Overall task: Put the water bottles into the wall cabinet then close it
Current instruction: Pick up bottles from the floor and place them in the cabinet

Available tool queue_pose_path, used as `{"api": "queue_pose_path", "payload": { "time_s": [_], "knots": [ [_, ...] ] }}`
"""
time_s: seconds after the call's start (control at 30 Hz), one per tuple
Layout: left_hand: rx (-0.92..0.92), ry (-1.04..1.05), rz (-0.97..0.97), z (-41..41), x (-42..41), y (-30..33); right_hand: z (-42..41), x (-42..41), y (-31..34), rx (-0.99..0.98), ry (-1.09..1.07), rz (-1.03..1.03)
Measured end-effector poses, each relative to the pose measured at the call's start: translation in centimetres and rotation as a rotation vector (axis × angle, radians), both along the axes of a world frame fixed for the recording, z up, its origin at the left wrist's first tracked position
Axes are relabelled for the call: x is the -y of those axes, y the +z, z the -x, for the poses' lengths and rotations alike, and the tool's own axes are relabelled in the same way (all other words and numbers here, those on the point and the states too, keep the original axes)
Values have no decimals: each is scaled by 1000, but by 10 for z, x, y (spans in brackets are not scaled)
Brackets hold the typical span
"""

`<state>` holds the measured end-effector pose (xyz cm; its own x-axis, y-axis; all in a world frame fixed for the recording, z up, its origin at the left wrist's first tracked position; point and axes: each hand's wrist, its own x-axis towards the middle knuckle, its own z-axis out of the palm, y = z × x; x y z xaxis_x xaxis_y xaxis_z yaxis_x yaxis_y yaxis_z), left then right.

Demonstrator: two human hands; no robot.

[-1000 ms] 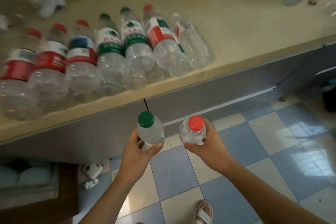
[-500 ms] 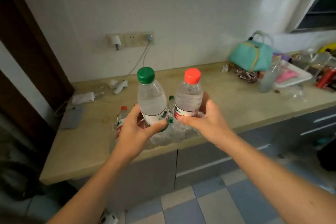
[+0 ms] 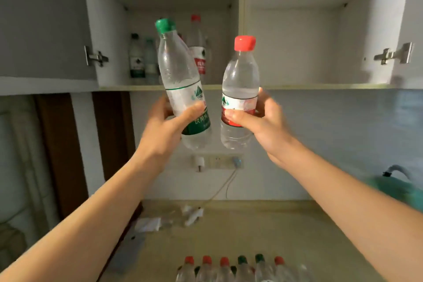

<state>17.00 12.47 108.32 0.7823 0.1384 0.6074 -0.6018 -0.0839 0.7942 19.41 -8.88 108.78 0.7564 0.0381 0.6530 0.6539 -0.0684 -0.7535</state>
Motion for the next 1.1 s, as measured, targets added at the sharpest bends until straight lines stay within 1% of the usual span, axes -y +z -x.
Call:
{"api": "queue_pose_path", "payload": {
  "time_s": [0.1,0.2,0.37,0.47,0.53,0.8,0.97,1.1],
  "knots": [
    [33,59,6,-12,-8,53,-25,-13,51,74,37,1],
    [38,140,11,-30,-23,93,-48,-28,90,105,54,-14],
    [34,240,-15,-76,-66,123,-96,-48,127,58,42,-74],
    [28,283,-29,-108,-92,130,-124,-62,137,1,48,-101],
    [18,303,-51,-132,-108,134,-143,-74,141,-5,57,-108],
    [-75,247,-113,-238,-142,150,-225,-134,151,-72,-88,-92],
    [-92,178,-111,-282,-150,150,-259,-137,150,-88,-163,-88],
    [-53,150,-130,-303,-148,146,-276,-132,146,-82,-207,-89]
  ]
}}
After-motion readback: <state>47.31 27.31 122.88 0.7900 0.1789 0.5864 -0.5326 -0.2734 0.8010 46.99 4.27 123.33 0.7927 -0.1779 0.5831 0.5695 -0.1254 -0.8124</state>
